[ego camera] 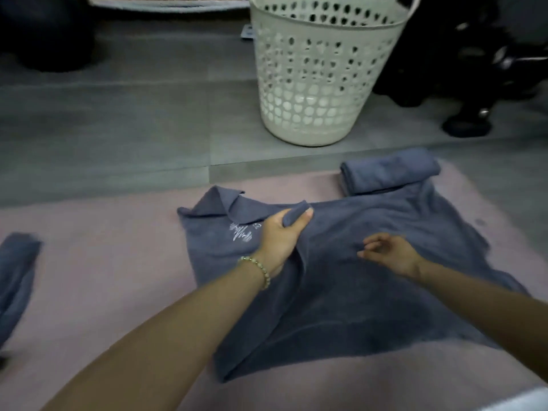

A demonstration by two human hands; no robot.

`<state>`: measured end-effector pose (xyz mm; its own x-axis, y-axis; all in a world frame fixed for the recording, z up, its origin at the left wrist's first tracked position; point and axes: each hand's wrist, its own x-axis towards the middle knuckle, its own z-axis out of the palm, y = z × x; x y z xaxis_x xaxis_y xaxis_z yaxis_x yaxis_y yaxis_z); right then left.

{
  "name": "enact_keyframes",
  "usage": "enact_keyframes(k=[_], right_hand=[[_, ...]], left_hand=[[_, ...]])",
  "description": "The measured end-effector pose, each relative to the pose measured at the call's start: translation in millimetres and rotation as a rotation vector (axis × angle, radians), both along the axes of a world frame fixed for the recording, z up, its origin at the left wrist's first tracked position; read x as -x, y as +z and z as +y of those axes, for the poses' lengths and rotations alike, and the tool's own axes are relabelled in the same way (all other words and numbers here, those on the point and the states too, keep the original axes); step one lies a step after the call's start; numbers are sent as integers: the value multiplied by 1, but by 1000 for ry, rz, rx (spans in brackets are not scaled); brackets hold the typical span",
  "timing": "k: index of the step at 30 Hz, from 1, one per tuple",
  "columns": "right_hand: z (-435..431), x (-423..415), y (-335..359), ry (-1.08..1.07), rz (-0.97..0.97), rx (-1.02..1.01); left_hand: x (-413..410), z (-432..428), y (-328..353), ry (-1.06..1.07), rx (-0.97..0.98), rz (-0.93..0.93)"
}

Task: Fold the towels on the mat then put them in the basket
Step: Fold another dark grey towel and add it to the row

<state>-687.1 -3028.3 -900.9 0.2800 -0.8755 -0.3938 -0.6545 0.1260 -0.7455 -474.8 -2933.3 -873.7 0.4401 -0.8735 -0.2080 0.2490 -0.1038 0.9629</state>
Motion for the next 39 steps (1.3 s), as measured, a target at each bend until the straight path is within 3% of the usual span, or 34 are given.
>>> enact_keyframes(k=[5, 11, 18, 23, 26, 28, 31, 35, 37, 39], right_hand=[[-2, 113, 19, -328, 99, 190], [33, 213, -4, -523, 276, 66], [60, 222, -26, -670, 89, -214], [53, 213, -20, -735, -126, -228], [36, 200, -5, -584, 68, 176], [26, 175, 23, -357, 58, 366], [12, 122, 58, -36, -69, 312], [13, 39, 84, 346, -129, 19], [19, -4, 86, 524, -82, -74], [26, -46, 85, 682, 3, -35]], left_hand=[[92, -41, -13, -158, -65, 42], [146, -45, -41, -231, -146, 95], [149, -45, -51, -217, -206, 66], [141, -47, -53, -169, -163, 52], [129, -49, -52, -126, -150, 47], [117, -52, -50, -78, -143, 38], [90, -55, -40, -31, -119, 13], [29, -49, -25, 28, -104, 40], [-8, -39, -19, 96, -115, 54], [-44, -23, -11, 170, -95, 52]])
